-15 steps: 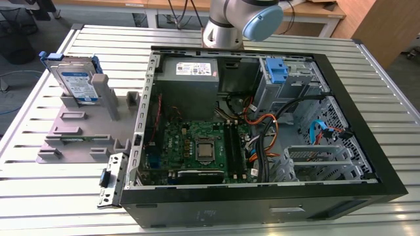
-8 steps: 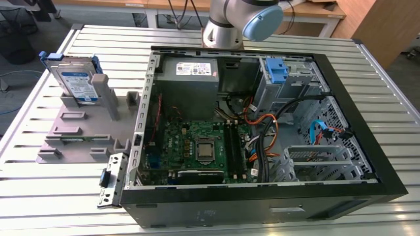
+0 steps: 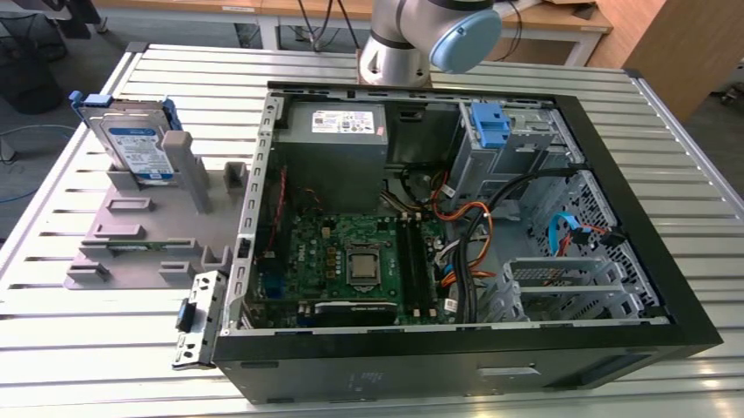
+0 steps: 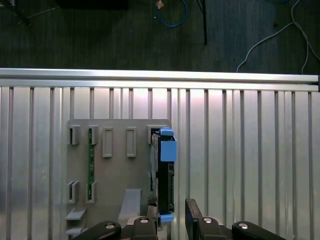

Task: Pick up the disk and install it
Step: 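Pick up the disk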

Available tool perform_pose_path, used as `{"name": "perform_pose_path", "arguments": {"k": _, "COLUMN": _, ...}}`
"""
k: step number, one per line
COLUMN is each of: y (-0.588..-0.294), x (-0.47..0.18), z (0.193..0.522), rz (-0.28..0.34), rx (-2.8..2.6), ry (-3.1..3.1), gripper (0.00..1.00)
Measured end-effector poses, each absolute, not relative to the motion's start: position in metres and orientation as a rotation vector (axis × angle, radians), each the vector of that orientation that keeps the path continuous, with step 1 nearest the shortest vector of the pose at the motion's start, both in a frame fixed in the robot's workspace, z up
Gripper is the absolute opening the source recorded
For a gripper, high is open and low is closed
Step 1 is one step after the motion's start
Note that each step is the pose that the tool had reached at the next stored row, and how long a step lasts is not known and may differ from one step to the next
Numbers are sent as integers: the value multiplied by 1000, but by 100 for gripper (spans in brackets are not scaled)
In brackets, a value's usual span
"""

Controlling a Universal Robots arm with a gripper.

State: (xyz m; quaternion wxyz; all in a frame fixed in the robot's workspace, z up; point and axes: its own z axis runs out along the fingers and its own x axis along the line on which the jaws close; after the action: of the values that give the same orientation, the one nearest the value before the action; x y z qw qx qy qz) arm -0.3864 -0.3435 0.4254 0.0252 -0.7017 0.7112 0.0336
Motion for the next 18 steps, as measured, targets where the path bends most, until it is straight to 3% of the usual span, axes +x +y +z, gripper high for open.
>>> {"name": "perform_pose_path", "arguments": {"k": 18, "y": -343, "x": -386, "z": 401, "rz": 104, "rx": -2170, "ry": 2199, "gripper": 35}}
